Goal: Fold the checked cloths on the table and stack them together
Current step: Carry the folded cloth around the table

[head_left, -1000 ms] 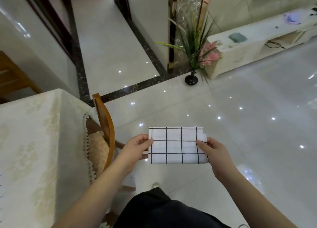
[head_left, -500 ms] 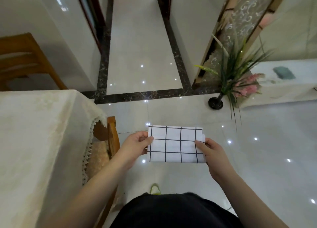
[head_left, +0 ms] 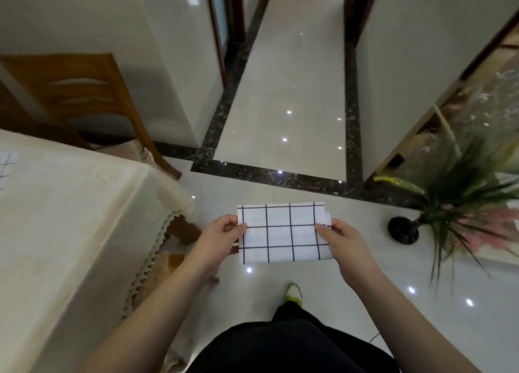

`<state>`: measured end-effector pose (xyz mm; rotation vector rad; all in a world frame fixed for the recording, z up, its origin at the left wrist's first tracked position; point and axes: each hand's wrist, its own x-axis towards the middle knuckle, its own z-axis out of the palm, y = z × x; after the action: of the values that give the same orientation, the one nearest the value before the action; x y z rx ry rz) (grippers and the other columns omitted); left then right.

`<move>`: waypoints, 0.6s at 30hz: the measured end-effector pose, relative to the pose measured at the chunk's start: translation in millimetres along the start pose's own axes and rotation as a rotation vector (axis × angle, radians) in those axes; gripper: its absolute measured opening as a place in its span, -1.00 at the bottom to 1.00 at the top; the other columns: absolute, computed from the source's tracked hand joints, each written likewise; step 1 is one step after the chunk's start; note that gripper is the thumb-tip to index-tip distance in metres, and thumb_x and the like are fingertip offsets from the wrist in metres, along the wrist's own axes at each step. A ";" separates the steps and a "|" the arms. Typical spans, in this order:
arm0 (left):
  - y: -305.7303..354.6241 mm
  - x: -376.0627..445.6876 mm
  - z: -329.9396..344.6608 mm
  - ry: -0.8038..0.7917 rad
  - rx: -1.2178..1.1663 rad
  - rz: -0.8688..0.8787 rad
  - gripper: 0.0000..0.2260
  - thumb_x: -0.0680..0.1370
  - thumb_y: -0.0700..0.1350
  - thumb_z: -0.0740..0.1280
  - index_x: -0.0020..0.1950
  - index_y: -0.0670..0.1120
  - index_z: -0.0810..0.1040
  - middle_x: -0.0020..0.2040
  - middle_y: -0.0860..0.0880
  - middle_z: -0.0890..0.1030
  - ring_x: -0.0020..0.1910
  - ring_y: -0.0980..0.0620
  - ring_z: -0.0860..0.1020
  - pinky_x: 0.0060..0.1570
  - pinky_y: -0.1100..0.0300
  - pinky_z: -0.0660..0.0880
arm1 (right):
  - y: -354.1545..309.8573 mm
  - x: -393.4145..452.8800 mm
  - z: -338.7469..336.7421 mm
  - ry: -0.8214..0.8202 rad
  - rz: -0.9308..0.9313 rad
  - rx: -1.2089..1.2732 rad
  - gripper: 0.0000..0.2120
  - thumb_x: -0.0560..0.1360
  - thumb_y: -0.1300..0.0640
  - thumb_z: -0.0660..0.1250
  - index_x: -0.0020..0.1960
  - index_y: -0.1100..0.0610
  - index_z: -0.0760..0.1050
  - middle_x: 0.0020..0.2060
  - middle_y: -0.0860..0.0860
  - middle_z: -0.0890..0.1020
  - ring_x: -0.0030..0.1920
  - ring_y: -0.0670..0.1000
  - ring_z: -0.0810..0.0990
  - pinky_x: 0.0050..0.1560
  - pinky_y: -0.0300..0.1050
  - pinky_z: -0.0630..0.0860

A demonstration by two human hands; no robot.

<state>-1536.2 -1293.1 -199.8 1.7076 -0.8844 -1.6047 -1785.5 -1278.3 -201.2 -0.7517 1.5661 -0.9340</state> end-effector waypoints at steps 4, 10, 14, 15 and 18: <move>24.9 23.8 6.8 0.106 -0.079 -0.005 -0.89 0.60 -0.19 0.32 0.06 -0.20 0.58 -0.02 -0.17 0.70 -0.08 -0.10 0.67 0.01 -0.04 0.63 | -34.6 60.1 2.5 -0.122 0.010 -0.068 -0.90 0.53 0.16 0.36 0.00 0.11 0.63 -0.13 0.05 0.72 -0.10 0.03 0.67 -0.12 -0.14 0.53; 43.2 56.0 -6.8 0.246 -0.172 0.003 -0.89 0.60 -0.18 0.32 0.02 -0.22 0.57 -0.03 -0.20 0.69 -0.13 -0.07 0.65 -0.02 -0.02 0.62 | -79.7 129.6 33.8 -0.292 0.008 -0.133 -0.90 0.52 0.19 0.37 0.00 0.11 0.64 -0.09 0.08 0.72 -0.03 0.10 0.69 0.06 0.02 0.60; 54.2 77.8 -26.9 0.352 -0.269 0.012 -0.91 0.60 -0.17 0.31 -0.05 -0.16 0.58 -0.16 -0.10 0.67 -0.20 -0.03 0.64 -0.15 0.09 0.60 | -102.8 166.2 73.6 -0.404 0.023 -0.174 -0.87 0.54 0.19 0.36 0.05 0.11 0.64 -0.06 0.09 0.72 0.00 0.11 0.68 0.11 0.07 0.59; 55.6 83.8 -34.4 0.379 -0.294 0.014 -0.91 0.60 -0.17 0.31 -0.05 -0.15 0.58 -0.17 -0.09 0.67 -0.20 -0.04 0.63 -0.14 0.08 0.59 | -107.5 175.4 86.7 -0.428 0.028 -0.187 -0.86 0.54 0.19 0.36 0.07 0.11 0.63 -0.05 0.08 0.72 0.01 0.11 0.68 0.11 0.07 0.59; 58.5 100.5 -60.5 0.485 -0.362 0.004 -0.89 0.61 -0.15 0.30 0.01 -0.18 0.58 -0.16 -0.10 0.68 -0.20 -0.05 0.63 -0.15 0.09 0.58 | -121.1 199.1 130.4 -0.508 0.015 -0.243 -0.85 0.55 0.19 0.34 0.08 0.12 0.63 -0.06 0.07 0.72 -0.01 0.08 0.69 0.07 0.02 0.61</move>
<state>-1475.4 -1409.0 -206.4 1.7130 -0.3354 -1.1757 -1696.9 -1530.2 -201.3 -1.0531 1.2384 -0.4888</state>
